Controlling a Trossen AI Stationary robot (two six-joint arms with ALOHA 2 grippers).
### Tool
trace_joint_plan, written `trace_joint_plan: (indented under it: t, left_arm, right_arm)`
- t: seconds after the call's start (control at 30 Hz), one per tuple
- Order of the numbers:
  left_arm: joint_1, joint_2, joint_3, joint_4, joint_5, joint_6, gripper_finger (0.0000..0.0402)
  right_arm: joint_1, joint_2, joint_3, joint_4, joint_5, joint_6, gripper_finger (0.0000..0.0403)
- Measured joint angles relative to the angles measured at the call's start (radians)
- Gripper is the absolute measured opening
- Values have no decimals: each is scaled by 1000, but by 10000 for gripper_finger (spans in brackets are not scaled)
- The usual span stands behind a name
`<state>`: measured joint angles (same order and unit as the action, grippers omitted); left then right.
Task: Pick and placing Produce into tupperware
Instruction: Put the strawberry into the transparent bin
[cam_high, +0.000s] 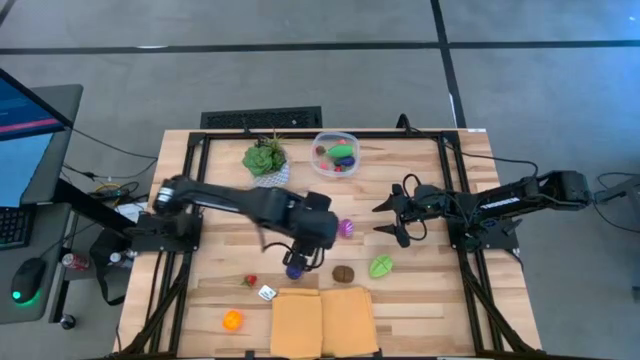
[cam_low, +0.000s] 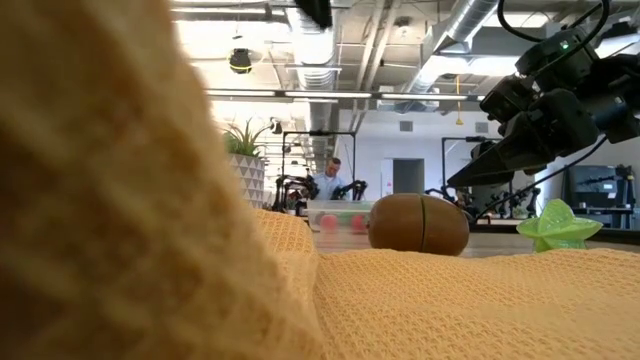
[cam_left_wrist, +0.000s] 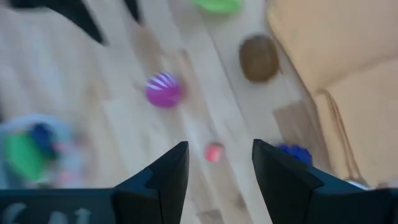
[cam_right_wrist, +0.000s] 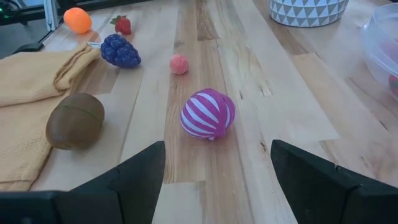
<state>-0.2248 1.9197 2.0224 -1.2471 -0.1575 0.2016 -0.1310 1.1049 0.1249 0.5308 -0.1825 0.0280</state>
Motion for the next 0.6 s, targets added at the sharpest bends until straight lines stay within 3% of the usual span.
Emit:
trace_joint_plan:
  t: [0.13,0.23,0.33,0.6]
  left_arm:
    - [-58,-110,-79,79,-130,-41,169]
    - [-96,-213,-213,167,-196,-77,169]
    - [-119,-335,-405,319,-248,-98,169]
    - [-124,-619,-944,775,-244,-166,169]
  right_arm:
    - [0,0,0,1,0,0,315]
    - [0,0,0,7,0,1,315]
    - [0,0,0,20,0,7,315]
    - [0,0,0,50,0,9,315]
